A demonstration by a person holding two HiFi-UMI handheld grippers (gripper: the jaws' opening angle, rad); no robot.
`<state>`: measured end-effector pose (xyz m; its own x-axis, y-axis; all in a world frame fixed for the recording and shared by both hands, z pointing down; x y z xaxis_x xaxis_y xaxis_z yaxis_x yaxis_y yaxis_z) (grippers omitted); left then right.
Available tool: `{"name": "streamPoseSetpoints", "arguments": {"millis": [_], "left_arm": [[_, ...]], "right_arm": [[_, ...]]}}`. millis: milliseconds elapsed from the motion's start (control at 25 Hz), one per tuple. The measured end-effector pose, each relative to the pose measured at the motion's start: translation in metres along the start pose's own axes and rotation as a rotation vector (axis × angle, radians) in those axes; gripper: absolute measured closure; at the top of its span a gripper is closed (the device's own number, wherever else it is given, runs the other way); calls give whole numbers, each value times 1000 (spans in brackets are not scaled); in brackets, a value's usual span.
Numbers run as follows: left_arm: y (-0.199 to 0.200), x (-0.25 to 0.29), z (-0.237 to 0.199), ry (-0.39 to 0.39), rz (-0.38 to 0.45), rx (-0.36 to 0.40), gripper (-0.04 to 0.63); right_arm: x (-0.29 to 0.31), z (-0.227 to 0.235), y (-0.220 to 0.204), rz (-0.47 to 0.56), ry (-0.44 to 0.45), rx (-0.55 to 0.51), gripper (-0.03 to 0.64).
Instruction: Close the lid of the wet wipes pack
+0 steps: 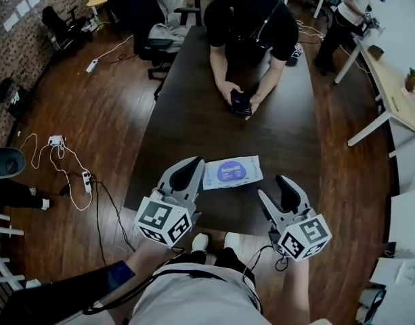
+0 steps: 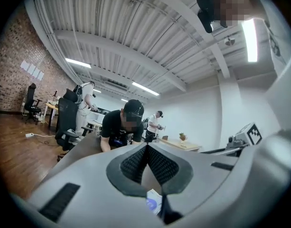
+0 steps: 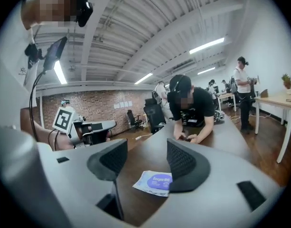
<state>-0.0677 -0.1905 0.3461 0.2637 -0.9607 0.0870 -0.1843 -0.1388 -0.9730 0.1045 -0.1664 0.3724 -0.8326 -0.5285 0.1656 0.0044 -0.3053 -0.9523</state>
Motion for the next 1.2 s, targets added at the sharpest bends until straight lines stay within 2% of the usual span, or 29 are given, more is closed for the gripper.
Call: {"name": "streamPoseSetpoints", "arguments": {"millis": [120,280,360,400,920,1200], "left_arm": [[22,-7,6,-40,35,9,595],[34,-26,8,-80,45,39,595],[35,-35,8,-92,44,50,595],[35,-38,7,-98,45,53,595],[30,-63,19,-184,9,31,595],[-5,-65,38,-235,-48,17,595]], "right_arm": [[-23,-7,19,77,-67,5,350],[-43,-25,30,113,-120,-22,359],[-52,-35,35,142,-134,-34,561],[-55,-39,36,157,-140,-34,595],[-89,-64,12,162,-278,-6,609],[-106,-79,0,157,-291,13,609]]}}
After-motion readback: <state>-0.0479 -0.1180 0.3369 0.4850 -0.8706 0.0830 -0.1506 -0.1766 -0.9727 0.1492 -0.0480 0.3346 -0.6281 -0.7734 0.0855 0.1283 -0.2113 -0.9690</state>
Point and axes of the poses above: the fingertips, and each gripper's own axes: x forward along the fingers, z to its right, y out of its top, the point moved 1 cm from there along -x, backward along the fingers, and after that the axes turned 13 degrees about y, right-handed, at the moved point
